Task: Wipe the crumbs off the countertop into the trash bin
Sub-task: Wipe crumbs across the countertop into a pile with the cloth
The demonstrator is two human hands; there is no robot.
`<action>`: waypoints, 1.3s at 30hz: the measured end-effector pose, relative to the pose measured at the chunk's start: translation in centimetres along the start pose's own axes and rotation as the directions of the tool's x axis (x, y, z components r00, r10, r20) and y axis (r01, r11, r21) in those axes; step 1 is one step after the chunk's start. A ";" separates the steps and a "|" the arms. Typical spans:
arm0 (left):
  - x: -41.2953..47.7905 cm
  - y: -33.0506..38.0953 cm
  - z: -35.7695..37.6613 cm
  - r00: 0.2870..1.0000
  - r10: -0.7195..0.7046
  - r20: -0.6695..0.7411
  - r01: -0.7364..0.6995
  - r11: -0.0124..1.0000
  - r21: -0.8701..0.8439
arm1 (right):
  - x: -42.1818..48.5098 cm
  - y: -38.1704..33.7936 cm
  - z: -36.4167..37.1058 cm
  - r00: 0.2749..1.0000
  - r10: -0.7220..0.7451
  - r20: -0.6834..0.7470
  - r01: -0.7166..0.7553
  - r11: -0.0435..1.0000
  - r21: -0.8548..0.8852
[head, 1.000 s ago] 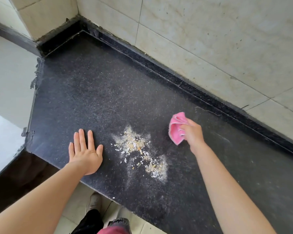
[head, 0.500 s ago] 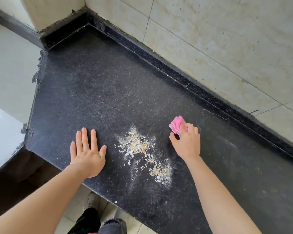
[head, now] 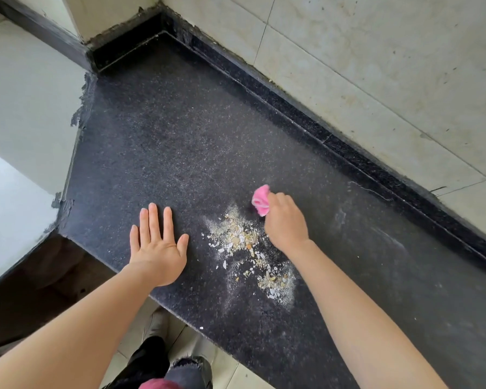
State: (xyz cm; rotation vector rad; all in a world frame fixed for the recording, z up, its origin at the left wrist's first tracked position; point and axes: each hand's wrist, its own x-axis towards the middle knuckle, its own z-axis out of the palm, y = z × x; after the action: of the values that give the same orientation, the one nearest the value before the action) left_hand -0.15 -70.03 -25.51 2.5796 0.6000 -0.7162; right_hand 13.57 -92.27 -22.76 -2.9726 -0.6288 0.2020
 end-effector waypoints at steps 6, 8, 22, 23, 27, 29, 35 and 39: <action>-0.2 0.0 -0.4 1.000 0.016 0.017 -0.016 1.000 -0.012 | -6.5 -1.9 -0.5 0.951 -0.237 0.201 0.211 0.967 0.143; -0.2 0.0 -0.4 1.000 0.022 0.013 -0.022 1.000 -0.015 | -7.5 -2.0 -1.4 0.940 -0.209 0.269 0.142 0.958 0.249; 0.4 -0.5 0.6 0.998 0.049 -0.047 -0.050 0.998 -0.023 | 5.0 -5.2 -0.9 0.997 -0.016 0.072 -0.011 0.932 0.362; 0.5 -0.5 0.6 0.998 0.050 -0.048 -0.052 0.998 -0.025 | 3.9 -5.7 -0.4 0.995 -0.060 0.082 0.024 0.922 0.388; 0.4 -0.6 0.5 0.997 0.061 -0.043 -0.062 0.997 -0.035 | -0.9 -5.7 0.1 0.961 -0.215 0.173 0.127 0.901 0.415; 0.2 -0.7 0.4 0.996 0.077 -0.045 -0.079 0.996 -0.045 | -3.0 -5.2 -0.3 0.927 -0.275 0.256 0.146 0.892 0.427; 0.1 -0.9 0.3 0.994 0.088 -0.058 -0.092 0.993 -0.076 | -3.2 -5.3 -2.7 0.919 -0.246 0.308 0.039 0.834 0.550; 0.0 -1.3 -0.1 0.991 0.114 -0.074 -0.122 0.985 -0.123 | 1.3 -8.1 -2.0 0.968 -0.156 0.195 0.050 0.887 0.459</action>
State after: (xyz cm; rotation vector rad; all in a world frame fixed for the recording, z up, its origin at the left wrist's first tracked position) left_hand -0.76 -68.87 -25.81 2.5041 0.4915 -0.5367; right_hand 11.86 -84.48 -19.96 -2.4767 -0.6556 0.5988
